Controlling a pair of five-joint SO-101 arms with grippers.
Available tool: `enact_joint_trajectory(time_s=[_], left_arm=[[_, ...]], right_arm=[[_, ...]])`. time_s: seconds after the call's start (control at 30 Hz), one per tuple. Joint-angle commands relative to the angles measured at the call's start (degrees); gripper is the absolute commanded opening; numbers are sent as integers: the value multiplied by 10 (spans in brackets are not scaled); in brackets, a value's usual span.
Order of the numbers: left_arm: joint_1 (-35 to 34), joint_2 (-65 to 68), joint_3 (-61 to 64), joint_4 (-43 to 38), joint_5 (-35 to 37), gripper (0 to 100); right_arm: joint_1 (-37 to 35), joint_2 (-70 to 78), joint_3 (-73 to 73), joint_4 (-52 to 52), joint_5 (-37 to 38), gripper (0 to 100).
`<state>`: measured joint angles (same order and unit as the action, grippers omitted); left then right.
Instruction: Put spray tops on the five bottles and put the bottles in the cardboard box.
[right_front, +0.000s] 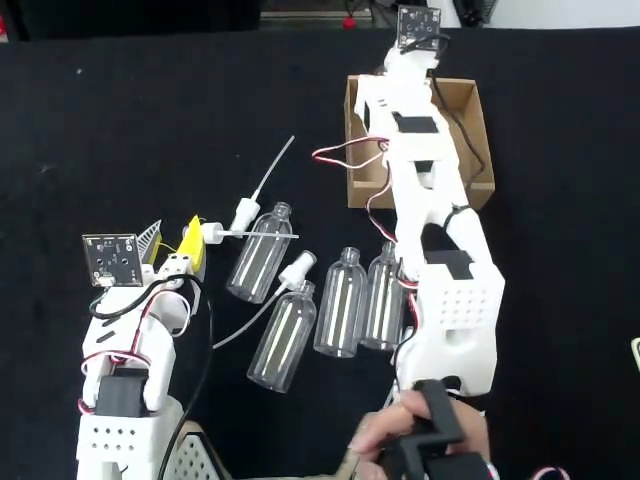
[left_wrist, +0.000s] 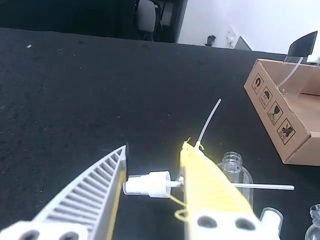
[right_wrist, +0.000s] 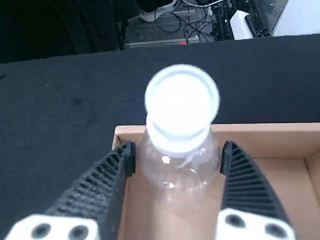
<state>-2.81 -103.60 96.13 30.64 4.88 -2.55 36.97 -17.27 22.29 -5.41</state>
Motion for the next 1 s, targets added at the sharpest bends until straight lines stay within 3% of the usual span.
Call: enact_joint_trajectory(time_s=[0.0, 0.47, 0.67, 0.97], left_arm=[[7, 1, 12, -15, -4, 173], [7, 1, 13, -15, -4, 173], [7, 1, 13, -15, -4, 173], [7, 1, 13, -15, -4, 173]], right_arm=[[-25, -8, -38, 3, -4, 255], [-33, -9, -36, 5, -4, 260], [-36, -9, -35, 12, -4, 378], [-32, -13, -36, 39, -4, 379]])
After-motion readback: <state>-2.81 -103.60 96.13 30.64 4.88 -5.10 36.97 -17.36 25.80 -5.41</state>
